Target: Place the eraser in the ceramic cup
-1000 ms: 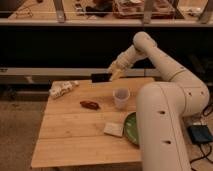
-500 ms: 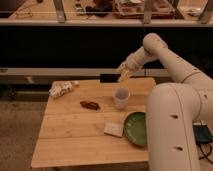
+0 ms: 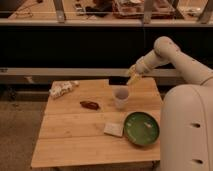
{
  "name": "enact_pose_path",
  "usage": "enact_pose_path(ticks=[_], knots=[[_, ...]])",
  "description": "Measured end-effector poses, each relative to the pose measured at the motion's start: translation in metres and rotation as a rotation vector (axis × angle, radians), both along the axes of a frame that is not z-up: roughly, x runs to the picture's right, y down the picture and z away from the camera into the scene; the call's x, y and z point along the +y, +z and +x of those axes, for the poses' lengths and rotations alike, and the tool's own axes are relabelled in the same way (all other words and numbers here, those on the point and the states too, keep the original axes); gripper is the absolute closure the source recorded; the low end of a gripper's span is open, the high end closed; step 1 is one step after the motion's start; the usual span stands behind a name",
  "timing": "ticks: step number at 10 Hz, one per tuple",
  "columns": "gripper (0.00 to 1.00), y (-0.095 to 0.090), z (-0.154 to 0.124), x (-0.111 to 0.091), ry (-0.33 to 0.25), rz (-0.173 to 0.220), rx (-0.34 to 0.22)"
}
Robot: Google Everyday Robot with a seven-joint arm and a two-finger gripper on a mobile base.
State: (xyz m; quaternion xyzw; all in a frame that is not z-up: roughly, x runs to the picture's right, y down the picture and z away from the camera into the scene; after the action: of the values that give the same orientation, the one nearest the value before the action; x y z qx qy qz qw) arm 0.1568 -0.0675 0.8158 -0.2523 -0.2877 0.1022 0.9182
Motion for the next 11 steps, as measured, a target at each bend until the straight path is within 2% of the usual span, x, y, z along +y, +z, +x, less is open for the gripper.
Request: enact_pose_path(ticks=[3,5,11], knots=[[1.0,-0.007,0.047,0.012,0.079,-0.007,0.079],[1.0,-0.012,0.066,0.02,0.113,-0.011,0.111],[1.0,-0.025,0.067,0.047,0.126,-0.018,0.114]])
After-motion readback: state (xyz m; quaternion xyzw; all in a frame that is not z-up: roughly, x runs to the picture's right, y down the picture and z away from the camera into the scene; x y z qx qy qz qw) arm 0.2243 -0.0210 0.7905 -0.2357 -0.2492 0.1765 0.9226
